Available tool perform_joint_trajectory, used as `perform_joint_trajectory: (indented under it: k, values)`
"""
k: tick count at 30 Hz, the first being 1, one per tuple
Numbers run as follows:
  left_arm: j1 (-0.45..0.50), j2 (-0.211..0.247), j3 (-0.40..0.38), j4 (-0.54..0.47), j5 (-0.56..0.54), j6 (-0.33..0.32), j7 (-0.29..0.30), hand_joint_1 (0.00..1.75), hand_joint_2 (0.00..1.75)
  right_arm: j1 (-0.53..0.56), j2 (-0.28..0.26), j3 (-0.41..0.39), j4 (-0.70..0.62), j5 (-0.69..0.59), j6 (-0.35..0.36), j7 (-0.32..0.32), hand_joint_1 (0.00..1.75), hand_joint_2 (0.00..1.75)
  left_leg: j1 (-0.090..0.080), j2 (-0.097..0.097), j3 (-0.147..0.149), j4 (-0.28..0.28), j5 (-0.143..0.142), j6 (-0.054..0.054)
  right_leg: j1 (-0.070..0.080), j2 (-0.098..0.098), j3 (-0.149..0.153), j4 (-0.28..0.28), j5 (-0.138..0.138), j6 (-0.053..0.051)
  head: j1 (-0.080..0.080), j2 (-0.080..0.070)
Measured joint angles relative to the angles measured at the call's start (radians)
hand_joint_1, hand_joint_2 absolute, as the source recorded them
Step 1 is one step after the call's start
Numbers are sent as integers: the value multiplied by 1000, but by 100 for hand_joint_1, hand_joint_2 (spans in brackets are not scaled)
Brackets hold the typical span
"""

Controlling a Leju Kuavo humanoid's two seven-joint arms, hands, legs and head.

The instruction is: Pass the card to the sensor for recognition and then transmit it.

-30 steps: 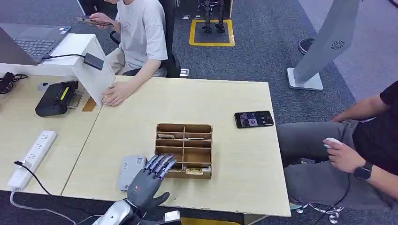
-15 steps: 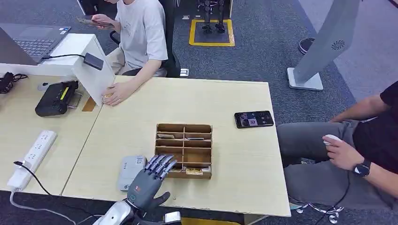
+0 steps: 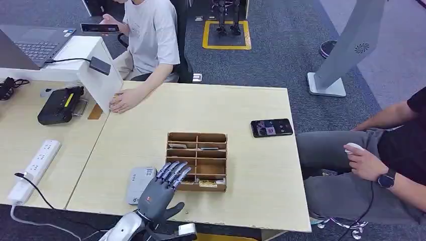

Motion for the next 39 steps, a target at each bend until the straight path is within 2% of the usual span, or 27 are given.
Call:
perform_joint_trajectory:
  k: [39]
  values:
    - [-19,-9,0,10,24,-13,11,0,175,0,-5,19,8,-11,-11,-2,0,0,0,0,0,0,0,0,0,0,0,0,0,0,0,0]
